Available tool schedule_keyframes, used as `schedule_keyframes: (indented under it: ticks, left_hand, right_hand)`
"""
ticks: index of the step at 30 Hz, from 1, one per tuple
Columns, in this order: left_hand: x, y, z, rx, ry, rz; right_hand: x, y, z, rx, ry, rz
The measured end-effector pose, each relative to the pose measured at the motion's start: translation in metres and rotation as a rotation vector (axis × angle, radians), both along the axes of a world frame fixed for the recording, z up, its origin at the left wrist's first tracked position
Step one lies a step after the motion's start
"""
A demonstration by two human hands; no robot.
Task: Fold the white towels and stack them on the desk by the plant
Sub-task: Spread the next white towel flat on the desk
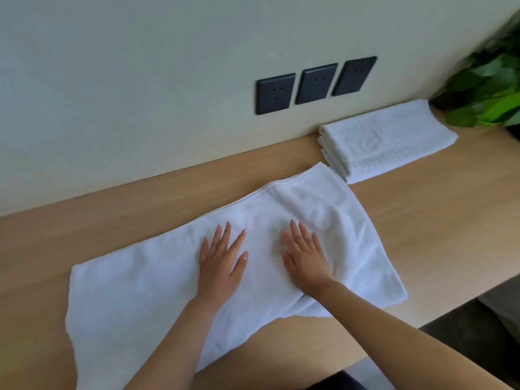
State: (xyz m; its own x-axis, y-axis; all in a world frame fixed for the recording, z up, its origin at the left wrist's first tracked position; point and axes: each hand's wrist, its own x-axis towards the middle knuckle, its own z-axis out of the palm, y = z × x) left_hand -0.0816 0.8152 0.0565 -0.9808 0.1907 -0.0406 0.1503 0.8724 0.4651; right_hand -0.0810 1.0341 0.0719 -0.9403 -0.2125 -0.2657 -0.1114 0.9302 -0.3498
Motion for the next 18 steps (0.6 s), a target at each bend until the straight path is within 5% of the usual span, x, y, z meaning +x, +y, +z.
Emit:
schedule_keyframes:
  ticks: [4, 8, 14, 18]
  left_hand:
    - [0.039, -0.046, 0.004, -0.025, 0.029, 0.005]
    - [0.08, -0.072, -0.001, 0.194, -0.182, 0.085]
    - [0.077, -0.078, 0.009, 0.482, -0.333, 0.169]
    - [0.097, -0.096, 0.01, 0.259, -0.397, -0.032]
  right_hand:
    - [0.014, -0.03, 0.001, -0.159, 0.26, 0.426]
    - [0.046, -0.068, -0.006, -0.077, 0.156, 0.792]
    - [0.049, -0.096, -0.014, 0.176, 0.154, 0.78]
    - [0.045, -0.093, -0.008, 0.235, 0.085, 0.814]
